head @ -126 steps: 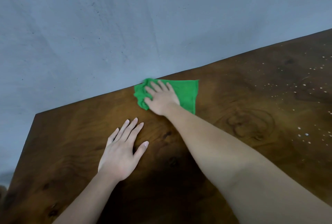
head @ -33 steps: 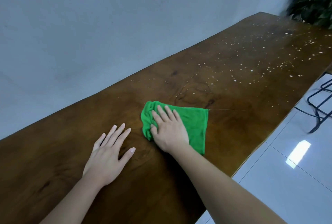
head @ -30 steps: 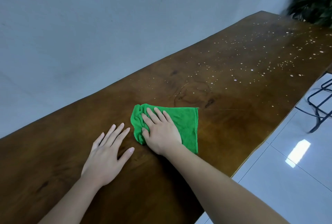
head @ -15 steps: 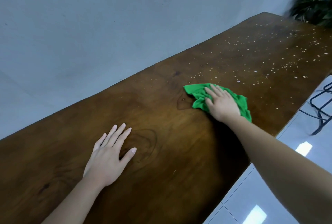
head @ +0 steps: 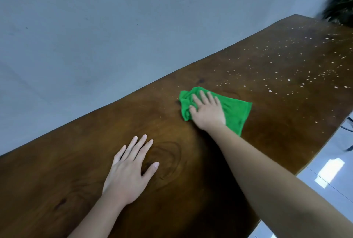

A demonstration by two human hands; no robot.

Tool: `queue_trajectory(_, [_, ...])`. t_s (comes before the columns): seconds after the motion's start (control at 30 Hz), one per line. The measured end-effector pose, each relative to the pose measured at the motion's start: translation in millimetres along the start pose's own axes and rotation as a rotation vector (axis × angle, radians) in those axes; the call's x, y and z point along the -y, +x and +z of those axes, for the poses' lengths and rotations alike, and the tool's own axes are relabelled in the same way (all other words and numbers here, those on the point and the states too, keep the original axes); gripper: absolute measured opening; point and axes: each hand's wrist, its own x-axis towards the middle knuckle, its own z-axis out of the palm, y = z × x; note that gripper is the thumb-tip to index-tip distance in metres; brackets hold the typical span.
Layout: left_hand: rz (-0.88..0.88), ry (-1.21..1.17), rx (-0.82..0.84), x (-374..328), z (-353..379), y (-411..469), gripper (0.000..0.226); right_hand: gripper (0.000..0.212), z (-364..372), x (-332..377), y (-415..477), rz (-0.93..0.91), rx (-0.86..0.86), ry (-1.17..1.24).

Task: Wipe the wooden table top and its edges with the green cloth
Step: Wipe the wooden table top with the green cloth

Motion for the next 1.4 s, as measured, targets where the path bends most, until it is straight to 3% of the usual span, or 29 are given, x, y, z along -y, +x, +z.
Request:
queue_trajectory(0.23, [-0.022,-0.026,0.033,-2,-4,2,0.082,0.068,34,135,0,-0.459,0.131,-0.036])
queue_trajectory(0.43, [-0.016,-0.03,0.03,-1,-4,4,0.079,0.064,27,116,33,-0.621,0.168,-0.008])
queue_trajectory(0.63, [0.005,-0.027,0.018,2,0,5,0.076,0.061,-4,34,91,-0.394,0.08,0.017])
queue_trajectory(0.8, [0.009,-0.005,0.007,1,1,3,0.074,0.062,-25,-32,123,-0.09,0.01,0.052])
queue_trajectory(0.9, [0.011,0.002,0.014,1,0,2,0.074,0.065,-28,-30,132,0.095,0.018,0.064])
queue_trajectory(1.0, [0.007,0.008,0.018,0,0,2,0.074,0.07,-24,2,134,0.159,0.049,0.052])
queue_trajectory(1.1, [-0.001,0.014,0.013,-1,-1,2,0.074,0.076,-13,52,131,0.051,0.076,0.003])
queue_trajectory(1.3, [-0.008,0.04,0.022,-1,-2,3,0.074,0.072,25,170,92,-0.374,0.143,-0.037])
queue_trajectory(1.4, [-0.023,0.029,0.034,-1,-3,3,0.075,0.069,38,191,65,-0.56,0.168,-0.058])
